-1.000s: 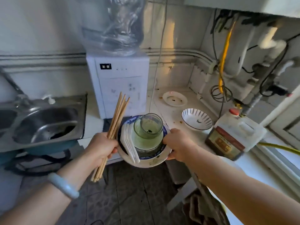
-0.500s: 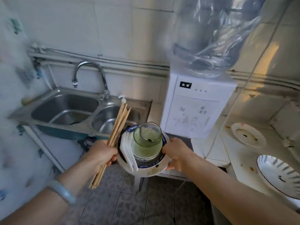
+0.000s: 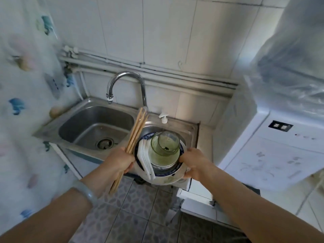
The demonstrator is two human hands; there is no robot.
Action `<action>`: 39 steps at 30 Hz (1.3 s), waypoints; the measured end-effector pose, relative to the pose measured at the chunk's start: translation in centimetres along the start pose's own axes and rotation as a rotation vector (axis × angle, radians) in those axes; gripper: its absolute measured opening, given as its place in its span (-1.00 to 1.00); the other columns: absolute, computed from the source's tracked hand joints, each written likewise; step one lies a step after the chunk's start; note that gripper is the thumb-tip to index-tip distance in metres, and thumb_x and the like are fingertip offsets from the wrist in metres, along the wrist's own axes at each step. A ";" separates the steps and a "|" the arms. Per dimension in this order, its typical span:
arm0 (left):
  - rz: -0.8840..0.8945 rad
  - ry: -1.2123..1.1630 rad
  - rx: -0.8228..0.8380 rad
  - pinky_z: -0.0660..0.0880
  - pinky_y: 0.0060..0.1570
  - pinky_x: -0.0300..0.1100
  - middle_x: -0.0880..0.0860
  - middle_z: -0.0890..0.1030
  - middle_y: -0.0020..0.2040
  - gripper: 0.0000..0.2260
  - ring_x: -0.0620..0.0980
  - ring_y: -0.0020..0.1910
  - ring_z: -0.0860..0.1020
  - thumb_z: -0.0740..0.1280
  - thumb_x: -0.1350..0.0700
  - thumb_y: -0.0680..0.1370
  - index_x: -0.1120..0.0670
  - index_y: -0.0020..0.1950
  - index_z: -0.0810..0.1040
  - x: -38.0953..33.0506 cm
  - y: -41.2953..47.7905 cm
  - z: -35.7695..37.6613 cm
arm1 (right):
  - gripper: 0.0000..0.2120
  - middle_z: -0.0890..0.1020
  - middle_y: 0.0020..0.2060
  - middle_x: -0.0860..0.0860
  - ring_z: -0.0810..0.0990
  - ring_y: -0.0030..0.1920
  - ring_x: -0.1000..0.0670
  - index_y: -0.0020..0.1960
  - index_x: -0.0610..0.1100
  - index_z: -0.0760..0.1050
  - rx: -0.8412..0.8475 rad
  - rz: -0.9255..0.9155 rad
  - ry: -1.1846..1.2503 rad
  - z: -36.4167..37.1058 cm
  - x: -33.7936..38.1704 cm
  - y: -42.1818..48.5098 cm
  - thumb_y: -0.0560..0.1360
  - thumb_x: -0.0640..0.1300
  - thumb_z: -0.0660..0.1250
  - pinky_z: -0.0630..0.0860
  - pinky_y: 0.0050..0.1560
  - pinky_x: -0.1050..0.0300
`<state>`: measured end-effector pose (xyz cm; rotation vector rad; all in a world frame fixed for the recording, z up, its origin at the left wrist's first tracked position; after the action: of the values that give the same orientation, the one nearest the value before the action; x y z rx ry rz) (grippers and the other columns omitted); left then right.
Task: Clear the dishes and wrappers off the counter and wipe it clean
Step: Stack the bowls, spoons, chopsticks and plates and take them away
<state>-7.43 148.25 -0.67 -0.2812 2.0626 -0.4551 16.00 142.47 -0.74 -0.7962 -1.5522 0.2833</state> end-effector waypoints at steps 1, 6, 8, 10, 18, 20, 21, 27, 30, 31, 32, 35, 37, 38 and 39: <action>-0.001 0.010 0.002 0.37 -0.51 -0.22 0.19 0.56 -0.38 -0.79 0.05 -0.45 0.49 0.27 0.37 0.41 0.26 -0.01 0.59 0.0 1.0 0.2 | -0.75 0.63 -0.14 -0.21 0.61 -0.21 -0.18 0.07 -0.23 0.50 0.000 0.008 0.002 0.3 0.2 1.1 0.46 -0.44 0.20 0.55 -0.01 -0.35; 0.000 0.056 -0.013 0.60 -0.31 -0.07 0.18 0.64 -0.34 -0.88 0.12 -0.37 0.62 0.31 0.33 0.42 0.20 -0.10 0.59 -0.5 6.9 1.5 | -0.64 0.62 -0.03 -0.22 0.64 -0.14 -0.21 0.19 -0.17 0.46 -0.005 0.053 0.024 1.2 1.1 7.8 0.46 -0.44 0.18 0.63 -0.25 -0.14; 0.000 0.092 -0.009 0.64 -0.15 0.04 0.18 0.65 -0.31 -0.94 0.18 -0.27 0.66 0.32 0.26 0.48 0.17 -0.15 0.59 -0.5 8.9 2.3 | -0.59 0.62 0.01 -0.22 0.64 -0.10 -0.24 0.22 -0.13 0.46 0.003 0.073 0.040 1.6 1.1 10.6 0.45 -0.43 0.18 0.62 -0.31 -0.17; 0.013 0.149 -0.004 0.63 -0.12 0.02 0.16 0.64 -0.27 -0.89 0.16 -0.25 0.64 0.31 0.17 0.53 0.14 -0.17 0.57 -0.3 11.4 3.2 | -0.57 0.63 0.01 -0.21 0.65 -0.08 -0.25 0.23 -0.10 0.47 0.020 0.073 0.056 2.0 1.0 13.6 0.43 -0.42 0.18 0.62 -0.28 -0.23; -0.055 0.248 -0.026 0.57 0.00 0.02 0.25 0.64 -0.03 -0.83 0.24 -0.05 0.61 0.27 0.16 0.58 0.25 -0.02 0.57 2.3 19.3 6.2 | -0.71 0.62 -0.05 -0.14 0.63 -0.11 -0.18 0.13 -0.05 0.42 0.021 0.122 0.058 4.0 -1.0 22.2 0.49 -0.34 0.29 0.62 -0.24 -0.05; -0.068 0.331 0.016 0.51 -0.05 -0.08 0.20 0.62 -0.01 -0.84 0.21 0.01 0.60 0.26 0.20 0.57 0.26 0.05 0.55 2.2 20.7 6.7 | -0.70 0.60 0.01 -0.15 0.63 -0.06 -0.19 0.16 -0.05 0.40 -0.001 0.153 0.060 4.5 -1.7 23.8 0.49 -0.31 0.30 0.61 -0.25 -0.03; -0.082 0.353 0.029 0.48 -0.08 -0.12 0.16 0.61 -0.03 -0.86 0.18 0.00 0.60 0.25 0.20 0.57 0.24 0.05 0.54 2.4 21.2 6.9 | -0.69 0.60 0.03 -0.15 0.63 -0.06 -0.18 0.19 -0.05 0.39 -0.013 0.161 0.058 4.8 -2.0 24.4 0.50 -0.28 0.31 0.60 -0.28 0.00; -0.270 0.302 0.062 0.58 -0.23 -0.09 0.15 0.62 -0.14 -0.89 0.05 -0.29 0.57 0.24 0.13 0.55 0.03 -0.19 0.44 5.3 24.1 7.6 | -0.63 0.64 0.04 -0.12 0.65 -0.06 -0.12 0.22 -0.10 0.45 0.026 0.172 0.143 6.6 -3.2 27.1 0.45 -0.10 0.42 0.57 -0.31 0.08; -0.311 0.266 0.089 0.60 -0.23 -0.01 0.14 0.57 -0.18 -0.93 0.08 -0.28 0.54 0.20 0.19 0.54 0.07 -0.13 0.44 5.8 24.6 7.9 | -0.33 0.65 0.10 -0.08 0.67 0.00 -0.12 0.27 -0.04 0.48 0.071 0.216 0.138 7.1 -3.9 27.9 0.19 0.12 0.44 0.59 -0.30 0.07; -0.316 0.265 0.120 0.61 -0.29 -0.05 0.11 0.56 -0.17 -0.96 0.07 -0.29 0.54 0.21 0.19 0.55 0.10 -0.06 0.45 5.8 24.7 8.1 | -0.27 0.64 0.12 -0.06 0.66 0.02 -0.11 0.28 -0.01 0.47 0.067 0.231 0.131 7.1 -4.3 28.2 0.13 0.15 0.43 0.59 -0.30 0.08; -0.324 0.255 0.151 0.57 -0.35 -0.12 0.11 0.56 -0.15 -0.96 0.04 -0.29 0.55 0.21 0.19 0.56 0.11 -0.01 0.44 5.7 24.5 8.4 | -0.24 0.64 0.12 -0.05 0.66 0.02 -0.10 0.28 0.01 0.46 0.065 0.237 0.119 7.1 -4.7 28.4 0.10 0.17 0.43 0.59 -0.30 0.08; -0.372 0.213 0.220 0.51 -0.30 -0.18 0.11 0.56 -0.15 -0.94 0.01 -0.27 0.53 0.19 0.19 0.59 0.04 -0.04 0.40 5.8 24.5 8.8 | -0.21 0.64 0.11 -0.03 0.66 0.02 -0.11 0.32 0.03 0.43 0.069 0.233 0.098 7.2 -5.8 29.1 0.11 0.17 0.47 0.60 -0.29 0.05; -0.391 0.176 0.261 0.48 -0.35 -0.21 0.12 0.54 -0.20 -0.92 -0.01 -0.32 0.51 0.20 0.24 0.57 0.07 -0.04 0.42 5.6 24.4 9.1 | -0.24 0.62 0.14 -0.01 0.65 0.04 -0.10 0.35 0.04 0.39 0.071 0.228 0.091 7.2 -6.0 29.2 0.18 0.14 0.47 0.61 -0.25 0.03; -0.404 0.155 0.288 0.46 -0.39 -0.22 0.11 0.53 -0.24 -0.90 -0.02 -0.35 0.48 0.20 0.28 0.56 0.09 -0.06 0.44 5.6 24.3 9.3 | -0.31 0.61 0.13 -0.01 0.65 0.04 -0.09 0.35 0.04 0.38 0.082 0.234 0.091 7.4 -5.9 29.1 0.25 0.09 0.46 0.61 -0.24 0.02; -0.426 0.128 0.315 0.43 -0.42 -0.23 0.11 0.51 -0.29 -0.89 -0.03 -0.39 0.46 0.20 0.31 0.54 0.12 -0.07 0.46 5.6 24.2 9.4 | -0.43 0.61 0.11 0.01 0.64 0.03 -0.08 0.32 0.03 0.37 0.083 0.230 0.090 7.5 -5.6 28.9 0.35 0.01 0.45 0.60 -0.24 0.02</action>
<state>-2.49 166.13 -19.71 -0.5143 2.0139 -1.0692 17.71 161.96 -23.96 -0.9110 -1.3576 0.4704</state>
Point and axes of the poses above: each hand's wrist, its own y-axis towards the middle knuckle, its own z-axis out of the palm, x = y × z, the point moved 6 cm from there along y, towards the middle knuckle
